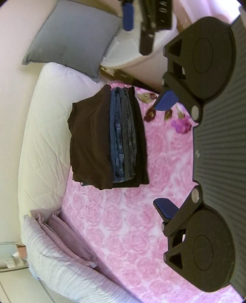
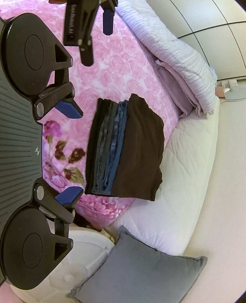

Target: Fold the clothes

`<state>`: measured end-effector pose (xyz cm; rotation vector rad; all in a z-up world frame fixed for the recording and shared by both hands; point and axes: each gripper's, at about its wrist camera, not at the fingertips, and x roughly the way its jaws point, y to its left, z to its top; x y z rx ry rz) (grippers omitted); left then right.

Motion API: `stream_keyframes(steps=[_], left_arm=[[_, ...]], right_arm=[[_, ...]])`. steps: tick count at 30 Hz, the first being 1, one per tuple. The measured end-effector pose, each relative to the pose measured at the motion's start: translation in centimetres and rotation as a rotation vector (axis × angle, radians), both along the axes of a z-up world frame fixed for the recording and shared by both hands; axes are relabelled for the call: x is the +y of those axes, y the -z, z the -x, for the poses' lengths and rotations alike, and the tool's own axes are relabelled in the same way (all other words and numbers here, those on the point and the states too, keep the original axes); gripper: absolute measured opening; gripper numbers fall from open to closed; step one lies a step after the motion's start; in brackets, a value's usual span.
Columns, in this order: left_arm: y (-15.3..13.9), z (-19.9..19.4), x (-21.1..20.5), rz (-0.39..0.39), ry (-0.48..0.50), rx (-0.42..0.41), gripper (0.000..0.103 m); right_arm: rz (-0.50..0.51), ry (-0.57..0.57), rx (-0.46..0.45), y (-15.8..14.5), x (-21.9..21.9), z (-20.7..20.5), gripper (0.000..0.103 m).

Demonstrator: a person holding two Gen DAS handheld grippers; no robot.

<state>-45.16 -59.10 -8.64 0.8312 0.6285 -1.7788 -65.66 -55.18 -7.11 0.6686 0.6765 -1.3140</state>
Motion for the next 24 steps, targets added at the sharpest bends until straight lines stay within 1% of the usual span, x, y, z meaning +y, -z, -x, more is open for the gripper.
stream_keyframes(steps=[3, 8, 14, 16, 20, 24], left_arm=[[0.0, 0.4, 0.3, -0.004, -0.005, -0.040, 0.097], [0.0, 0.9, 0.6, -0.004, 0.003, -0.029, 0.097], [-0.3, 1.6, 1.0, 0.016, -0.001, -0.061, 0.097], [-0.5, 1.2, 0.9, 0.017, -0.019, -0.039, 0.097], [-0.7, 0.4, 0.4, -0.009, -0.060, 0.021, 0.097], [-0.4, 0.1, 0.5, -0.024, -0.057, 0.031, 0.097]], right_arm=[[0.000, 0.011, 0.000, -0.1, 0.7, 0.1, 0.082], [0.014, 0.038, 0.000, -0.4, 1.7, 0.6, 0.082], [0.019, 0.079, -0.013, -0.8, 2.6, 1.2, 0.082], [0.019, 0.085, -0.016, -1.0, 2.7, 1.2, 0.082], [0.019, 0.080, 0.004, -1.2, 2.7, 0.8, 0.082], [-0.001, 0.087, 0.014, -1.2, 2.6, 0.4, 0.082]])
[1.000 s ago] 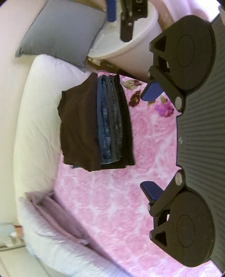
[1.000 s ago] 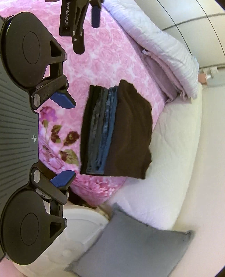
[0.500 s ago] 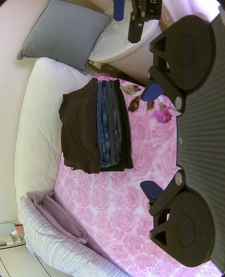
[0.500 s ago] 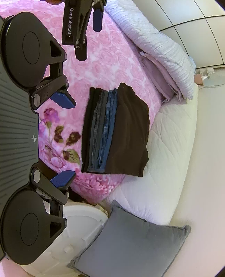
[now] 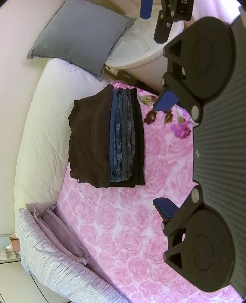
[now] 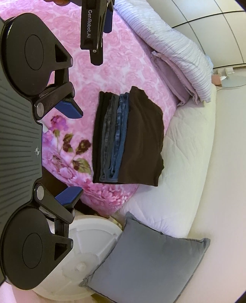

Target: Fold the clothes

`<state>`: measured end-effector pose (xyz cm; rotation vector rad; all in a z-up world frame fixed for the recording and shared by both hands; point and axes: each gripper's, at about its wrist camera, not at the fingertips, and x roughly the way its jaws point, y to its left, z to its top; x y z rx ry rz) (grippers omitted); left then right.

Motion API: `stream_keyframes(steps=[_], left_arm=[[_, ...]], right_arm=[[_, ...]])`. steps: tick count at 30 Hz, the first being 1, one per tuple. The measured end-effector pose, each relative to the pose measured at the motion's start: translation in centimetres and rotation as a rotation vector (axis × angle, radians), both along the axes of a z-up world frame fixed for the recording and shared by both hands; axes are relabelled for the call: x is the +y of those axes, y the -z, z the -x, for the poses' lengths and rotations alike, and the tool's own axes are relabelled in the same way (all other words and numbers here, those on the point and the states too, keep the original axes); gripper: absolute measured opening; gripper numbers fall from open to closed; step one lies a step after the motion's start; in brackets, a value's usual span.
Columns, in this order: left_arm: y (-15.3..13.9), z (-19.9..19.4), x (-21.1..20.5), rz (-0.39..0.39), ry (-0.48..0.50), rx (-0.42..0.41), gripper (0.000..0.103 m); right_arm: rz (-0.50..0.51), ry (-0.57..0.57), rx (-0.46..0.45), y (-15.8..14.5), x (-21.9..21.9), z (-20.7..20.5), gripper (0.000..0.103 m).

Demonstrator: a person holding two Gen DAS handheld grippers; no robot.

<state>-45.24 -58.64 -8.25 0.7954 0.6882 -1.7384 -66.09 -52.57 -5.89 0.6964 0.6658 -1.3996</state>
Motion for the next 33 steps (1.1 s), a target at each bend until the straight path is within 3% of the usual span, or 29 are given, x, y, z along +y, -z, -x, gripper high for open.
stream_keyframes(steps=[33], left_arm=[[0.5, -0.9, 0.2, -0.027, 0.010, -0.006, 0.097]], right_arm=[[-0.038, 0.023, -0.017, 0.7, 0.0, -1.5, 0.082]])
